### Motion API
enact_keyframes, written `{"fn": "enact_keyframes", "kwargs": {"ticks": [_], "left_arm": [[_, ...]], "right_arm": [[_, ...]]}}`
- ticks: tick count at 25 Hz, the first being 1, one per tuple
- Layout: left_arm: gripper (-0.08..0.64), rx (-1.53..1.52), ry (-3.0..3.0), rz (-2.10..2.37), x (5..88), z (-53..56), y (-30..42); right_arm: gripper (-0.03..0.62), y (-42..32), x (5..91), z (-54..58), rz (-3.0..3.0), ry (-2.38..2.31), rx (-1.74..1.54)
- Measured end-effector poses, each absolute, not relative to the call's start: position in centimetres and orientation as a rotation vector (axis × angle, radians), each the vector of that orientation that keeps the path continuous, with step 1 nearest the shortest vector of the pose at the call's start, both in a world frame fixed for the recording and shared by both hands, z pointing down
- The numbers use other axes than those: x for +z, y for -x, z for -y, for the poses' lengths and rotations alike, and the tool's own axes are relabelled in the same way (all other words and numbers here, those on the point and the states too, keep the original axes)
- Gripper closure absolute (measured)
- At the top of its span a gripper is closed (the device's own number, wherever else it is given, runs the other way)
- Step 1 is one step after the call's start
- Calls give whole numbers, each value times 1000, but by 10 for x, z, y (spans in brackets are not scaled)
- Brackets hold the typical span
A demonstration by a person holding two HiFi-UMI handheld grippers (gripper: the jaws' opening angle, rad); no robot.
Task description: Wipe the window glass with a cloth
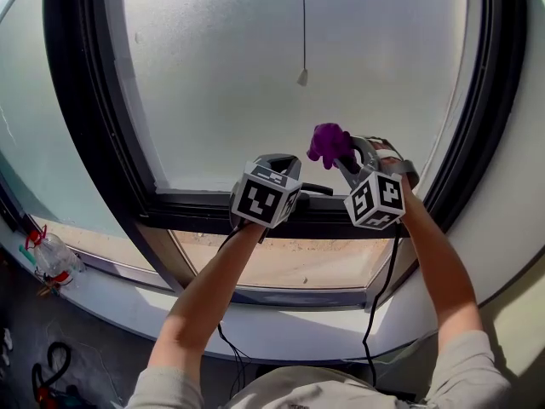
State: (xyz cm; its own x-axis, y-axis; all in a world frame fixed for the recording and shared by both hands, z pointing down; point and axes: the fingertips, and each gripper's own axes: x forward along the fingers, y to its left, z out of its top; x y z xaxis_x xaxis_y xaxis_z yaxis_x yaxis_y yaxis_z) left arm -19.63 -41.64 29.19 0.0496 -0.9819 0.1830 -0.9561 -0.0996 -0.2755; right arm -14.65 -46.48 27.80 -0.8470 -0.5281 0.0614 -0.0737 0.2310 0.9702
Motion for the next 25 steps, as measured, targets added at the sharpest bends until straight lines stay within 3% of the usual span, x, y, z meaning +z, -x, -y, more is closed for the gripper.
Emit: {"fn": "enact_keyframes", "kwargs": {"ticks": [13,25], "left_arm": [[558,-528,2280,-2050,327,422,185],[558,-539,2308,-2035,336,428,176]], "right_arm": [[486,145,363,469,2027,-426,-1601],[486,129,381,479,2031,-425,-1551]]}}
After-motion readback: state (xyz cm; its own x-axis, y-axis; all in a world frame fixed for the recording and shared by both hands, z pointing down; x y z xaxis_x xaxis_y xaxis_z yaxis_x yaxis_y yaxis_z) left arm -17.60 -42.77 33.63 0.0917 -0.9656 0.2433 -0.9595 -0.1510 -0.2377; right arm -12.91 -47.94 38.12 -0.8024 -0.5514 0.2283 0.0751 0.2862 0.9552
